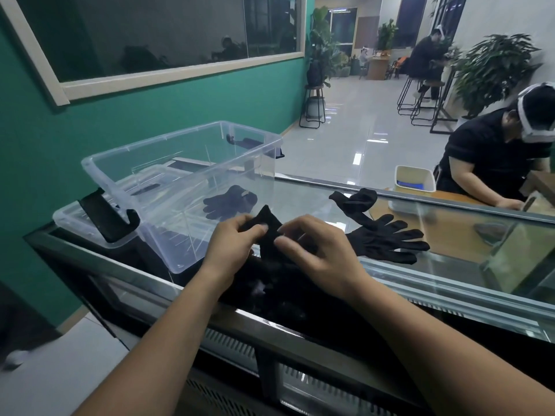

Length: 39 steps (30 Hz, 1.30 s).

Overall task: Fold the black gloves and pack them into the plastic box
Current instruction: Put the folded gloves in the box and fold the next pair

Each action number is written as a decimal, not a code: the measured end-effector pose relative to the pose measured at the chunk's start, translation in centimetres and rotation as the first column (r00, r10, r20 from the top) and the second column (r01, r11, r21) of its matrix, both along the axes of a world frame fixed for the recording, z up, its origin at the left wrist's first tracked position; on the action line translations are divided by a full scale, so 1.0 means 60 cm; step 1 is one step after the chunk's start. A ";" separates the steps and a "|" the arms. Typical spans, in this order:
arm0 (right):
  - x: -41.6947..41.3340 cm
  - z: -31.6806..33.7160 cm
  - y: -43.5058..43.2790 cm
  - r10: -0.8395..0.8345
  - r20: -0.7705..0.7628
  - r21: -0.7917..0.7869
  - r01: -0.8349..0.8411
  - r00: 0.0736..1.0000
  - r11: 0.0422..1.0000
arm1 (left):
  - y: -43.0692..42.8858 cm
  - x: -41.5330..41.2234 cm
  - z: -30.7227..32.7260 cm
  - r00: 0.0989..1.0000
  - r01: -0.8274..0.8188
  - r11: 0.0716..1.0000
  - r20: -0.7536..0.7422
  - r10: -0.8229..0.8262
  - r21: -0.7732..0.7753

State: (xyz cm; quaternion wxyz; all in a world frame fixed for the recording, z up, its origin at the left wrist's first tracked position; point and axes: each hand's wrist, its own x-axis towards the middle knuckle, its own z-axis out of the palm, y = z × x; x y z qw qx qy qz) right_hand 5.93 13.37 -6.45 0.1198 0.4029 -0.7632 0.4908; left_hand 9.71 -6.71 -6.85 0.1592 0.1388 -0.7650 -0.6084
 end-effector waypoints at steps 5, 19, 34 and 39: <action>-0.025 0.001 0.014 -0.139 0.266 -0.104 0.172 0.954 0.980 | -0.009 -0.009 0.043 0.990 0.054 0.980 -0.116 -0.077 -0.193; -0.039 0.000 0.005 0.281 0.813 -0.271 -0.097 0.510 0.958 | 0.035 -0.005 0.085 0.818 -0.154 0.723 -0.498 -0.289 -0.673; -0.087 -0.015 0.009 0.641 0.744 -0.629 -0.124 0.187 0.767 | -0.008 0.046 -0.035 0.887 -0.034 0.523 -0.267 -0.376 -0.851; -0.087 -0.023 0.004 0.634 0.760 -0.620 -0.130 0.144 0.773 | -0.005 0.057 -0.054 0.909 -0.002 0.467 -0.197 -0.368 -0.884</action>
